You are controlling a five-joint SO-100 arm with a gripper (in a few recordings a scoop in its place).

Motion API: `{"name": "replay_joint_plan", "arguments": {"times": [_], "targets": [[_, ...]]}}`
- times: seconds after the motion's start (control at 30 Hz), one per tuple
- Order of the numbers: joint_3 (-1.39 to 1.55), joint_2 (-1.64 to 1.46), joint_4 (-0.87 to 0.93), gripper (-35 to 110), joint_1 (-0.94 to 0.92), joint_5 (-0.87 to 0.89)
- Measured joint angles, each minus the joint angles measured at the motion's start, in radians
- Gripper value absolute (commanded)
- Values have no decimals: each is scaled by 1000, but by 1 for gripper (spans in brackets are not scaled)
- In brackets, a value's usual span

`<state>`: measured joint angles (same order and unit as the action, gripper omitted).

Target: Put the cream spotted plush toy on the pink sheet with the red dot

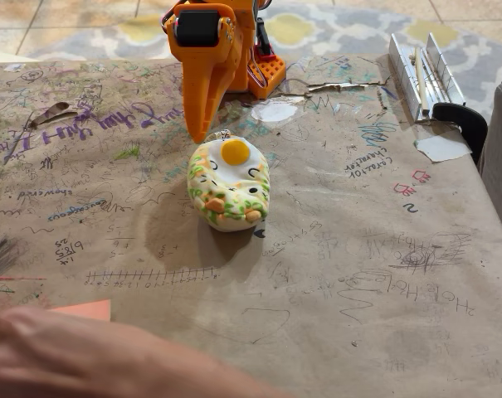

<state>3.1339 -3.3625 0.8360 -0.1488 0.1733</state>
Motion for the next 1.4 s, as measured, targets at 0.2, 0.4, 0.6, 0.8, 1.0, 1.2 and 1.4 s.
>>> {"name": "replay_joint_plan", "arguments": {"times": [0.2, 0.4, 0.6, 0.8, 1.0, 1.2, 1.4], "targets": [[0, 0, 0, 0, 3, -11], [0, 0, 0, 0, 3, -15], [0, 0, 0, 0, 3, -15], [0, 0, 0, 0, 3, -15], [0, 0, 0, 0, 3, -15], [0, 0, -12, 0, 3, -15], [0, 0, -12, 0, 3, -80]]}}
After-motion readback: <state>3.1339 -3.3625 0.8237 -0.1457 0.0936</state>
